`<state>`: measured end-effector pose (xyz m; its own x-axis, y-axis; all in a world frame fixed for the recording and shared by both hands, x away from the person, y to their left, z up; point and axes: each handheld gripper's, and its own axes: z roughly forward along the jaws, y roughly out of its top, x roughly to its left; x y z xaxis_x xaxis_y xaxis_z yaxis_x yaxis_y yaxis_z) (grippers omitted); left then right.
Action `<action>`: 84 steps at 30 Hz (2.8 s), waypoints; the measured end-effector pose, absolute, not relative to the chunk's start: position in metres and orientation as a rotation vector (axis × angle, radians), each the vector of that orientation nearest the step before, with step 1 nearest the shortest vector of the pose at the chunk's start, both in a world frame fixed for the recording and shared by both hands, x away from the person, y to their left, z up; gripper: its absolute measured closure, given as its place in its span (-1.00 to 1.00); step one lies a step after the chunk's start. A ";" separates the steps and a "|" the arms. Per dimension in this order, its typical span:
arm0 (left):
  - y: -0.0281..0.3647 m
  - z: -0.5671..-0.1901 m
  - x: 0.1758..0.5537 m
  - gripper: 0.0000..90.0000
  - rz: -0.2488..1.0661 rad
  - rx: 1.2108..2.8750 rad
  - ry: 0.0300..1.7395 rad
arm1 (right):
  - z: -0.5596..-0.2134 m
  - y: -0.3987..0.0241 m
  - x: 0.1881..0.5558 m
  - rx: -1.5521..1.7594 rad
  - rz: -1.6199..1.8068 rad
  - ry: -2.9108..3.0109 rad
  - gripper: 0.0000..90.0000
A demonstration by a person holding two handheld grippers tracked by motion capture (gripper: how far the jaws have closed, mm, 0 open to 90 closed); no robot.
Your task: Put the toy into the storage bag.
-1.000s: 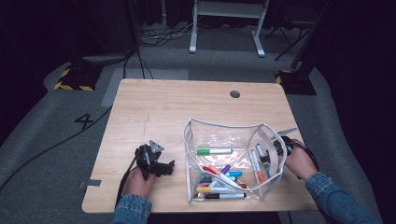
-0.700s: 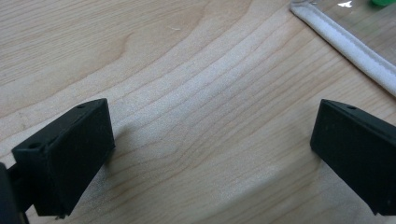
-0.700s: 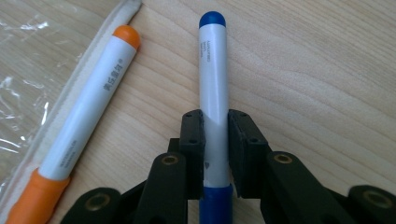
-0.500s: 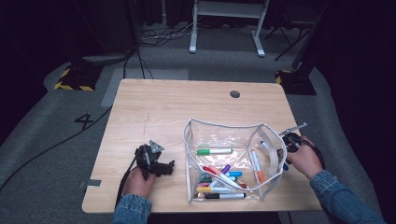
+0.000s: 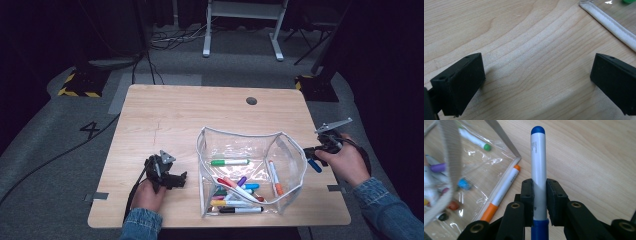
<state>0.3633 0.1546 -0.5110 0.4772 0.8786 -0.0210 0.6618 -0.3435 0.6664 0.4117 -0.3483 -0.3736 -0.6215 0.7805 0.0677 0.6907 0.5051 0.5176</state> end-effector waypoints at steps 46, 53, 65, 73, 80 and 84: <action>0.154 -0.511 0.363 -1.00 0.450 2.122 1.261 | -0.247 -0.225 0.356 0.624 0.961 2.776 0.72; 0.154 -0.511 0.363 -1.00 0.450 2.123 1.258 | -0.260 -0.196 0.352 0.509 0.933 2.855 0.72; 0.153 -0.511 0.363 -1.00 0.451 2.129 1.247 | -0.298 -0.163 0.346 0.408 0.807 2.994 0.72; 0.153 -0.511 0.363 -1.00 0.451 2.130 1.246 | -0.320 -0.146 0.343 0.360 0.728 3.056 0.72; 0.153 -0.511 0.363 -1.00 0.451 2.130 1.247 | -0.337 -0.138 0.343 0.324 0.679 3.098 0.71; 0.153 -0.511 0.363 -1.00 0.451 2.130 1.246 | -0.349 -0.132 0.343 0.304 0.632 3.127 0.71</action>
<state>0.3629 0.1532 -0.5106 0.4958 0.8682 -0.0185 0.6557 -0.3603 0.6635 0.3427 -0.1323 -0.3488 -0.9800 0.1726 0.0994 0.1976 0.9043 0.3784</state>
